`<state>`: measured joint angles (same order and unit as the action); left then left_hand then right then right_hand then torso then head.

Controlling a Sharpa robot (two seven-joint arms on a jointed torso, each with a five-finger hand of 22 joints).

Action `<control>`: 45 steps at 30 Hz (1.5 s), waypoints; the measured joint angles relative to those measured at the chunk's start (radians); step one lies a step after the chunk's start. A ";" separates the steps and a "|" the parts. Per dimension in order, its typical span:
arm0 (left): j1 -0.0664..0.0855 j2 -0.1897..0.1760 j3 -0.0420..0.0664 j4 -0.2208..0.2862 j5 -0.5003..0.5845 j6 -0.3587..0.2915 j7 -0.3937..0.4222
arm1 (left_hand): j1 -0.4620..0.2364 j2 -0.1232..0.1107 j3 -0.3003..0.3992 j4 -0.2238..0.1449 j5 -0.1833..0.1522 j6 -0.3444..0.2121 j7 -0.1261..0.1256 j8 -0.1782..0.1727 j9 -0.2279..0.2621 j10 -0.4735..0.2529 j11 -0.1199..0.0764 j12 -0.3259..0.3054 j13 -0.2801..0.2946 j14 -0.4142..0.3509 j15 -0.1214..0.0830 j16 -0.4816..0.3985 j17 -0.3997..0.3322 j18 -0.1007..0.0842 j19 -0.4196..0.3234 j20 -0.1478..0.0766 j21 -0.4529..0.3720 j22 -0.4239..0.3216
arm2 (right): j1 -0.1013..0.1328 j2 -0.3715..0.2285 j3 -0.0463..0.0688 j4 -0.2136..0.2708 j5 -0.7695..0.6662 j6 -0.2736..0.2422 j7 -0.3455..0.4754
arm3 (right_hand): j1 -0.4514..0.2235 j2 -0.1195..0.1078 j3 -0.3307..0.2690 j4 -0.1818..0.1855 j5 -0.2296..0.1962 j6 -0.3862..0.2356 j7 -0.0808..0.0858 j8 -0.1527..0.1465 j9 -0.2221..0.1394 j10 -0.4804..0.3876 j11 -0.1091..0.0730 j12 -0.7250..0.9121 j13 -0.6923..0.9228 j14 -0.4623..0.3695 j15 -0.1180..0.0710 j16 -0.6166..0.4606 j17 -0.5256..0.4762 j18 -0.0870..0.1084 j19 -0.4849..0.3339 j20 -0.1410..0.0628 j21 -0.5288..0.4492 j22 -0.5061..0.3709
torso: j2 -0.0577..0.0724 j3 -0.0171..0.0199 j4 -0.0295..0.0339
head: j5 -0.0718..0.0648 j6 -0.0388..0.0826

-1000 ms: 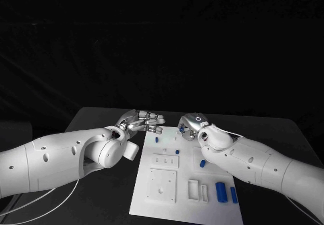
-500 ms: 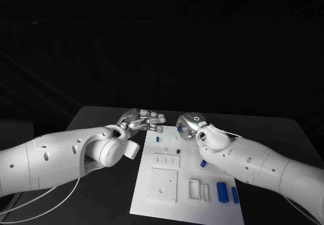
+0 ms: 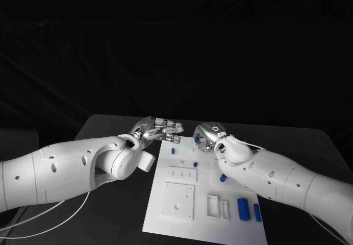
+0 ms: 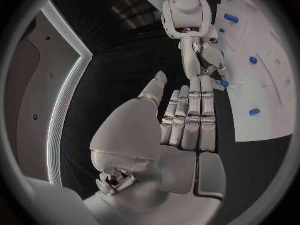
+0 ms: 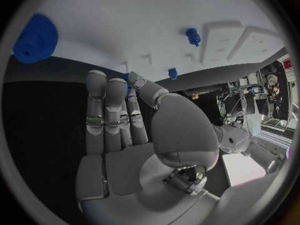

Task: Assemble the parts on the task board

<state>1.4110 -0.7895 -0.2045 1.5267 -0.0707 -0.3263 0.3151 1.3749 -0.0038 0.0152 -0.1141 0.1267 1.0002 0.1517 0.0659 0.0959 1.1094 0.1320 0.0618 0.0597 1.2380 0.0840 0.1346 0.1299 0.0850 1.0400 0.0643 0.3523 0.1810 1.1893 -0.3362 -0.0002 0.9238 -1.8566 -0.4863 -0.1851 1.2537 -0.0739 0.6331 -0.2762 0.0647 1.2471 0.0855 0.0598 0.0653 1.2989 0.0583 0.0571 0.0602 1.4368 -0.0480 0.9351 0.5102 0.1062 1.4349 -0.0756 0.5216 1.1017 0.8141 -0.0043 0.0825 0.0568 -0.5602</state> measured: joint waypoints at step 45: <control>0.005 0.019 0.000 -0.004 0.000 0.000 -0.002 | 0.000 0.000 0.000 0.000 0.000 0.000 0.000 0.000 0.000 0.000 0.000 0.000 0.001 0.000 0.000 0.000 0.000 0.000 0.000 0.000 0.000 -0.001 | -0.001 0.035 0.000 -0.038 0.002 0.014 0.003 | -0.003 0.006 0.000 0.001 0.005 -0.003 -0.004 0.000 0.000 -0.002 -0.002 0.000 -0.001 -0.002 -0.002 -0.004 -0.003 0.004 0.019 -0.001 -0.069 0.044 | 0.005 -0.0016 0.0001 | 0.010 -0.009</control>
<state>1.4165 -0.7709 -0.2045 1.5228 -0.0708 -0.3264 0.3127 1.3749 -0.0039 0.0152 -0.1141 0.1267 1.0002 0.1517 0.0659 0.0957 1.1094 0.1320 0.0618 0.0603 1.2380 0.0840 0.1346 0.1300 0.0851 1.0399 0.0643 0.3523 0.1798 1.1883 -0.3017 -0.0007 0.8862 -1.8543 -0.4719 -0.1819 1.2505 -0.0683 0.6336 -0.2757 0.0695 1.2439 0.0819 0.0603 0.0658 1.2973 0.0566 0.0573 0.0596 1.4348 -0.0499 0.9311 0.5068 0.1106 1.4543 -0.0766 0.4528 1.1462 0.8192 -0.0059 0.0826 0.0668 -0.5689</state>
